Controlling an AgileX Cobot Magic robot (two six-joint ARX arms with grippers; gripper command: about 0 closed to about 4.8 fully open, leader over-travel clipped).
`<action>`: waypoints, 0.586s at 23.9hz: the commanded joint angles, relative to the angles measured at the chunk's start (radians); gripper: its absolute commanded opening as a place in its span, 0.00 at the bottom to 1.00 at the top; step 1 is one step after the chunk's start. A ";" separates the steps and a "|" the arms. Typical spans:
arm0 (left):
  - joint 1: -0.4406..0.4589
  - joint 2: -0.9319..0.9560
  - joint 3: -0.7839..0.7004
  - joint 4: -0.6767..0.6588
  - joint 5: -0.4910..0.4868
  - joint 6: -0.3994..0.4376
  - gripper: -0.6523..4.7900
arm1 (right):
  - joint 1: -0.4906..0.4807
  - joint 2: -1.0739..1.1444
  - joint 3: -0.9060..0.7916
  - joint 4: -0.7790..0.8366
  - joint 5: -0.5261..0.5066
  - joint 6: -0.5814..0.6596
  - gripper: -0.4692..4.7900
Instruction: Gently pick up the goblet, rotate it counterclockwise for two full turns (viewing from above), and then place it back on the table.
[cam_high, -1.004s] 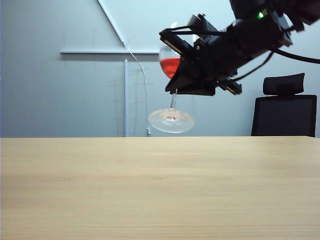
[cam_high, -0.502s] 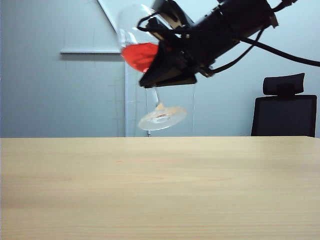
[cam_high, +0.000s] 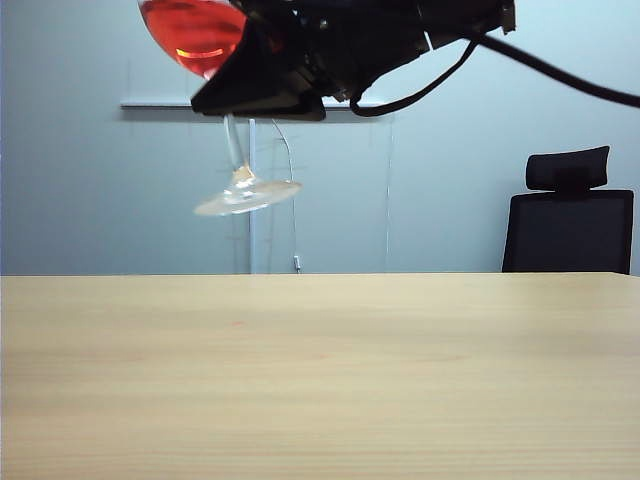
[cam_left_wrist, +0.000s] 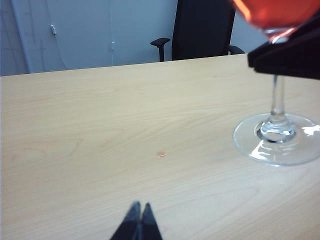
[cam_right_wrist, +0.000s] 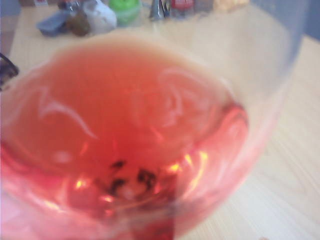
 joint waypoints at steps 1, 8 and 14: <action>-0.001 0.002 0.004 0.013 0.004 0.001 0.11 | 0.007 -0.042 -0.069 0.166 -0.008 0.028 0.08; -0.001 0.002 0.004 0.013 0.004 0.001 0.11 | 0.008 -0.152 -0.327 0.588 0.191 0.183 0.08; -0.001 0.002 0.004 0.013 0.004 0.001 0.11 | 0.008 -0.168 -0.429 0.694 0.514 0.311 0.08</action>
